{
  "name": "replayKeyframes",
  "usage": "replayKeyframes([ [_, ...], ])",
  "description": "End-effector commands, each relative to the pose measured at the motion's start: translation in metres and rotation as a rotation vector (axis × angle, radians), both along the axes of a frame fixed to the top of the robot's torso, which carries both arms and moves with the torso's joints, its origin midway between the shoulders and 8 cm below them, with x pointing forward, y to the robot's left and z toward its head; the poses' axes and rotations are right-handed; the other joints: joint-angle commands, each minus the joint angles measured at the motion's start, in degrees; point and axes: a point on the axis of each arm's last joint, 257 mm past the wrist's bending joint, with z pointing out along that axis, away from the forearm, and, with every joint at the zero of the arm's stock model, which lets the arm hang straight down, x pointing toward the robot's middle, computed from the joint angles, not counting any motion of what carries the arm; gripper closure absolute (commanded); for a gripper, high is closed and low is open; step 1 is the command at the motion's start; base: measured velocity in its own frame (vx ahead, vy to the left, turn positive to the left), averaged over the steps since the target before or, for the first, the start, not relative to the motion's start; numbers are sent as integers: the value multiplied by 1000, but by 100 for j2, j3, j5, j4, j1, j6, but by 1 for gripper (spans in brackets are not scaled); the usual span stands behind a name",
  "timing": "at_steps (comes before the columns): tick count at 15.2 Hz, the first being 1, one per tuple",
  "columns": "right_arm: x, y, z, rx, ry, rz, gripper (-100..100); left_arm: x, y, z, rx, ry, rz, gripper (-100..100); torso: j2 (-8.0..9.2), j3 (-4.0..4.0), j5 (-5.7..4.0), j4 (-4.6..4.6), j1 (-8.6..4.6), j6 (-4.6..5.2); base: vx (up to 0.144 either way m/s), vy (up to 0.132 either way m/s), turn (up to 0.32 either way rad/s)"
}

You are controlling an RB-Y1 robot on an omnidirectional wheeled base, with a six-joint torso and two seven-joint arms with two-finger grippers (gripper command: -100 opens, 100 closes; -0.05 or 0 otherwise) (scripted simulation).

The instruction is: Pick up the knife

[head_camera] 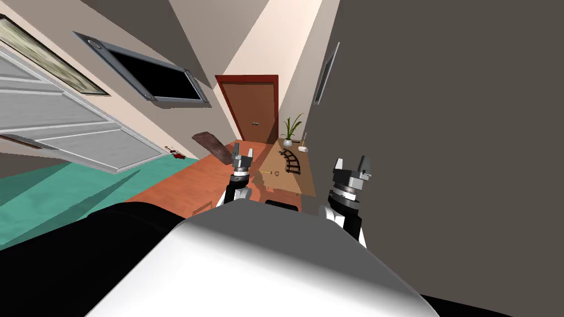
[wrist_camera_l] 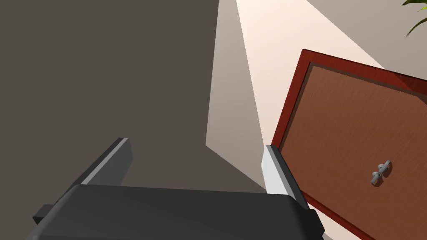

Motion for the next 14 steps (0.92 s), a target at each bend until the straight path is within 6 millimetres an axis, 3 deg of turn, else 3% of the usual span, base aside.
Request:
replayKeyframes([
  [1,0,0,0,0,0,0,0,10,4,-14,33,56,8,-100,0,0,0,0,0,0,-10,14,-162],
  [6,0,0,0,0,0,0,0,24,13,-36,67,136,27,-100,9,5,4,2,21,2,-25,40,-163],
  [14,0,0,0,0,0,0,0,55,51,-100,142,365,102,-100,12,6,7,2,30,3,-29,52,-220],
])
